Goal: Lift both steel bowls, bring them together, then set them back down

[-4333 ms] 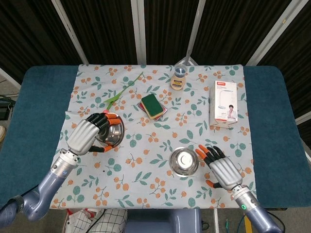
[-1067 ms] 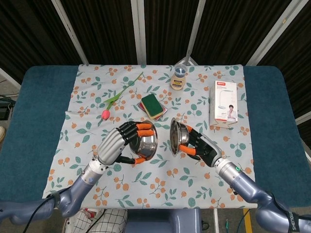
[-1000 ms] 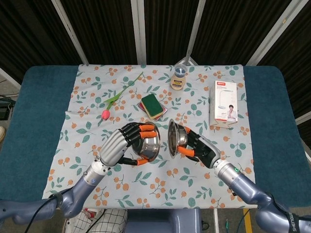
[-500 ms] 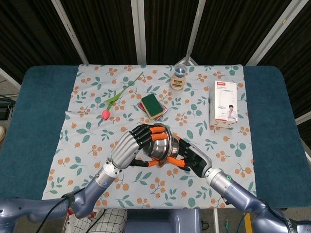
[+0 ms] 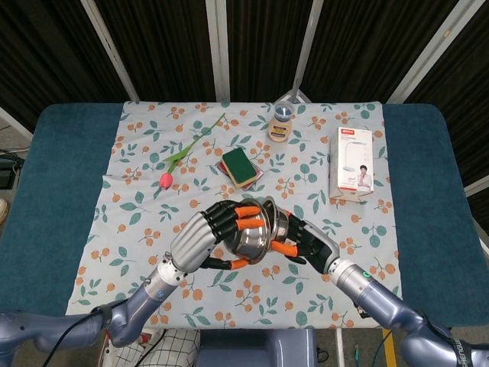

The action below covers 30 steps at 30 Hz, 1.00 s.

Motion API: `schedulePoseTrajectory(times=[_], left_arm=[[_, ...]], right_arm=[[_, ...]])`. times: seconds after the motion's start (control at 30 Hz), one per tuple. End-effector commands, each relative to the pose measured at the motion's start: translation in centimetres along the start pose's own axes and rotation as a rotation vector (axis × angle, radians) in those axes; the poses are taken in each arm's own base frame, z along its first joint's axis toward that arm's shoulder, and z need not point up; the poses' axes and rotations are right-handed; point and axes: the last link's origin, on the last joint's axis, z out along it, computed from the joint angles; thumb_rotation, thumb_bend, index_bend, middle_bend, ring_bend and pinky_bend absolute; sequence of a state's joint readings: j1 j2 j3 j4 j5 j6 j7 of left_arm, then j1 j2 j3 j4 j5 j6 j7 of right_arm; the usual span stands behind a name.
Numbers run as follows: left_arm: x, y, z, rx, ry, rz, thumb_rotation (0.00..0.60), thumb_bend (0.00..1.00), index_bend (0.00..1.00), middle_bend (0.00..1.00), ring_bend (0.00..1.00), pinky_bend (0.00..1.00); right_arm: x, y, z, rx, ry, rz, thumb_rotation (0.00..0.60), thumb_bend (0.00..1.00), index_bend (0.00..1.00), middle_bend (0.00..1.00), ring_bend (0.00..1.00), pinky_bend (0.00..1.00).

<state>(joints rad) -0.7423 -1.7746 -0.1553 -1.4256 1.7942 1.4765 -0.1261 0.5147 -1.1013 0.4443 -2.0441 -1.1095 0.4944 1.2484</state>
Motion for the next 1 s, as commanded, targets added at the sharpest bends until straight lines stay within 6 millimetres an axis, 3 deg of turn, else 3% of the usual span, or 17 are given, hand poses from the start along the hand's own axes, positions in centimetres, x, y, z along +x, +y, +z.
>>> schedulePoseTrajectory(times=[0.03, 0.4, 1.0], left_arm=[[1.0, -0.2, -0.2, 0.004, 0.006, 0.026, 0.6, 0.5, 0.48, 0.62, 0.52, 0.76], [1.5, -0.3, -0.4, 0.007, -0.005, 0.054, 0.6, 0.5, 0.48, 0.62, 0.52, 0.76], [-1.3, 0.5, 1.0, -0.017, -0.053, 0.058, 0.6, 0.5, 0.48, 0.62, 0.52, 0.76]], right_arm=[[0.9, -0.1, 0.2, -0.006, 0.017, 0.01, 0.6, 0.37, 1.0, 1.0, 1.0, 1.0], [1.2, -0.1, 0.3, -0.014, 0.003, 0.006, 0.6, 0.37, 1.0, 1.0, 1.0, 1.0], [-2.6, 0.1, -0.5, -0.026, -0.114, -0.018, 0.6, 0.37, 1.0, 1.0, 1.0, 1.0]])
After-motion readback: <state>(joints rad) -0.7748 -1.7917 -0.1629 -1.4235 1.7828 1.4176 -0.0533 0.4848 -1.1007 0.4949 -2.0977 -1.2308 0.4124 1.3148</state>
